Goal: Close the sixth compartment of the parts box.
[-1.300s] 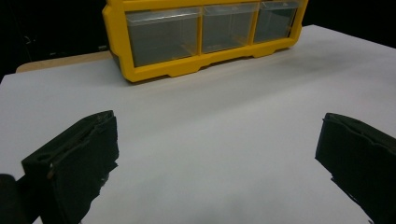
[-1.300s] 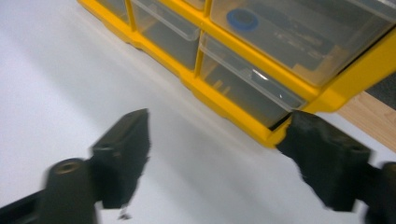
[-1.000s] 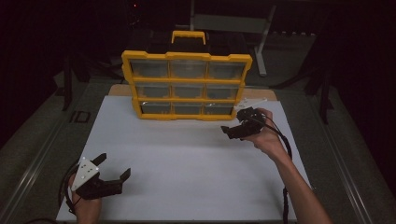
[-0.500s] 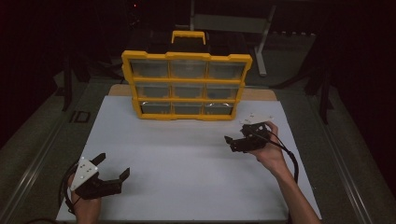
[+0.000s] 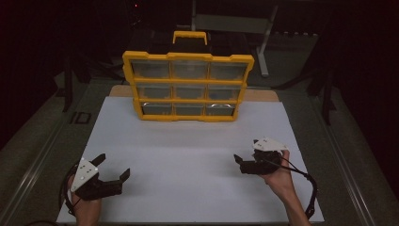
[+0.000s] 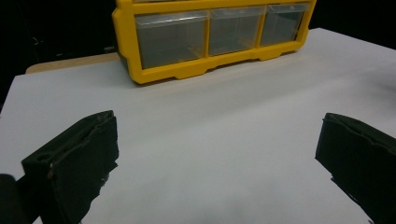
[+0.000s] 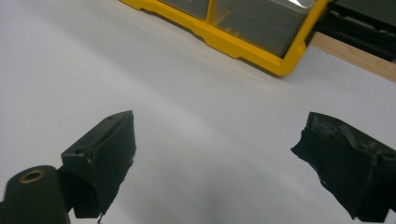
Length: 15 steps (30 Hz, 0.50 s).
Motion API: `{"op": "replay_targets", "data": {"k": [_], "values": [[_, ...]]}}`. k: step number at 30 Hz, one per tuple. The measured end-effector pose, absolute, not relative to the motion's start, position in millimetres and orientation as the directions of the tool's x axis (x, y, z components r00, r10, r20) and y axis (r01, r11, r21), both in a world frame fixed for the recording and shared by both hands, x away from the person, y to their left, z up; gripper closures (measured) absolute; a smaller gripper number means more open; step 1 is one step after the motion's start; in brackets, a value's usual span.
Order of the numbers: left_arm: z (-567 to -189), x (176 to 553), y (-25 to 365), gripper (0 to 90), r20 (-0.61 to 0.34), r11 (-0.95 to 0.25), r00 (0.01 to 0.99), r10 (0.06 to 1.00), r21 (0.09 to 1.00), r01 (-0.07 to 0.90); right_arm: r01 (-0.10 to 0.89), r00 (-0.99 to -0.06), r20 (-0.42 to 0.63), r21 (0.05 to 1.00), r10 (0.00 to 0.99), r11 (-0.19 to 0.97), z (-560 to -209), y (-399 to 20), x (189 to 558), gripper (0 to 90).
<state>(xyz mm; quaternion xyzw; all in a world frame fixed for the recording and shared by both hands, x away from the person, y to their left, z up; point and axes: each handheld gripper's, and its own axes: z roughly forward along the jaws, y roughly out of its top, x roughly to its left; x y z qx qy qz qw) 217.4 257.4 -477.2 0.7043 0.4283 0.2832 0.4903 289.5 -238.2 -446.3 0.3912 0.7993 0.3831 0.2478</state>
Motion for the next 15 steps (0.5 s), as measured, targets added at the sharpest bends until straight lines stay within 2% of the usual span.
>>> {"op": "replay_targets", "data": {"k": [6,15], "values": [[-477.3,219.1,258.6,0.0,-0.016,-0.154,0.467,0.884,0.934,0.323,0.42,-0.56,-0.094,0.824,0.823,0.38,-463.3,-252.8,268.0,10.4],[-478.2,221.9,261.8,0.0,0.002,-0.157,0.453,0.892,0.939,0.306,0.389,-0.528,-0.027,0.881,0.849,0.27,-481.7,-270.7,247.0,10.4]]}}
